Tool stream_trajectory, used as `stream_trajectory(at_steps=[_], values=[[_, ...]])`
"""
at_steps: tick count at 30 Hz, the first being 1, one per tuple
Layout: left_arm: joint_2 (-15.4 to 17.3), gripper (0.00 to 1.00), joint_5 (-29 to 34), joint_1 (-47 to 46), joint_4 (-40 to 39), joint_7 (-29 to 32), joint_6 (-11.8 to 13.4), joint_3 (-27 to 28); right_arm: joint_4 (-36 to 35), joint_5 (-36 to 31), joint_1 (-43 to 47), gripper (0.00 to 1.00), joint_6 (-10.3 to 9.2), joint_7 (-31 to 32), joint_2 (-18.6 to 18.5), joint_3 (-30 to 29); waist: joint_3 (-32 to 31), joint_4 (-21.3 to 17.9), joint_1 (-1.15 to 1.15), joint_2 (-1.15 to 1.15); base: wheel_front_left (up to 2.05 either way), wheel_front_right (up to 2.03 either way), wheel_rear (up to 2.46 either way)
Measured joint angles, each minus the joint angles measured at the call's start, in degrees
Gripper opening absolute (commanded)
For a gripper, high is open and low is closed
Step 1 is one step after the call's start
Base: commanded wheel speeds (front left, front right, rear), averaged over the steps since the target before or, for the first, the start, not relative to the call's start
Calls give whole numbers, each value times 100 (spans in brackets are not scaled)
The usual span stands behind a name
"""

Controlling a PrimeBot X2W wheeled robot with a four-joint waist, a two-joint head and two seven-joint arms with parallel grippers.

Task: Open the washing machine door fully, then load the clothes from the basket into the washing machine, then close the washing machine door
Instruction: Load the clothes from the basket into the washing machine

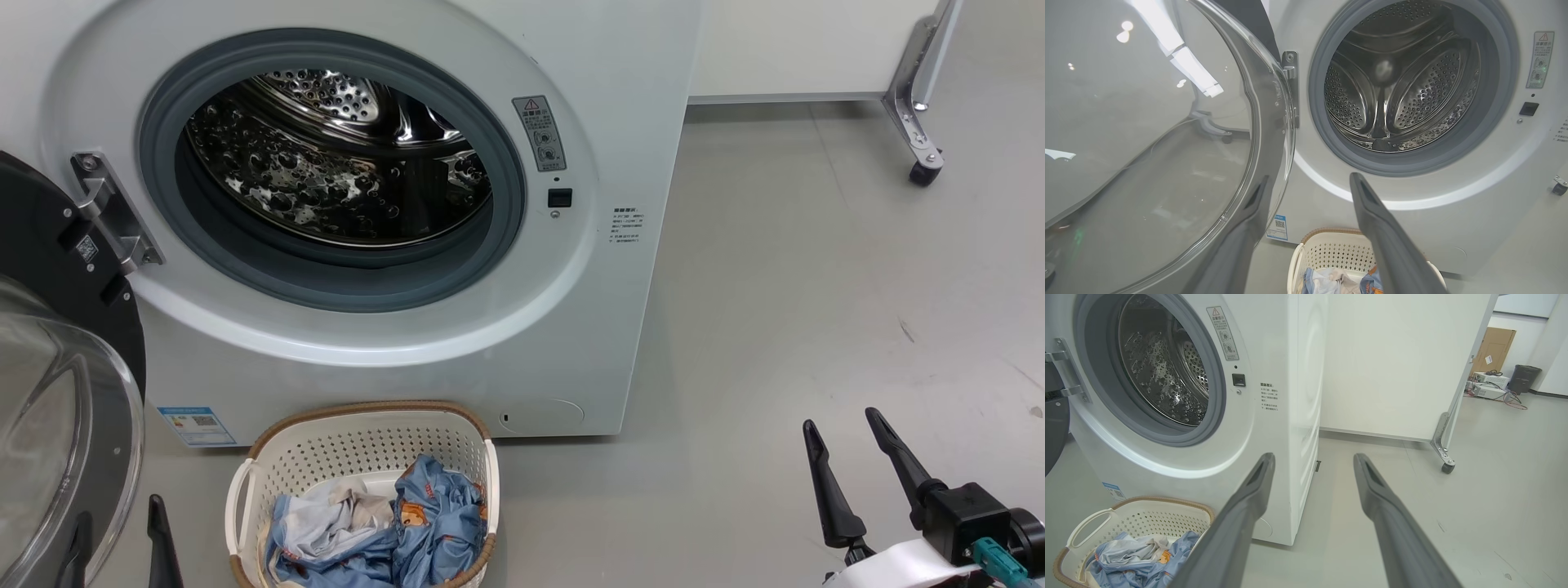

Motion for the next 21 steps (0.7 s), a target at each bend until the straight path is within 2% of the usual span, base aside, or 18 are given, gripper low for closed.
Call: stream_trajectory(at_steps=[21], values=[[-15,100,105,49,-100,-1,-1,-177,-32,0,-3,100,0,0,79,86,219,-124,0,0,12,-12,0]])
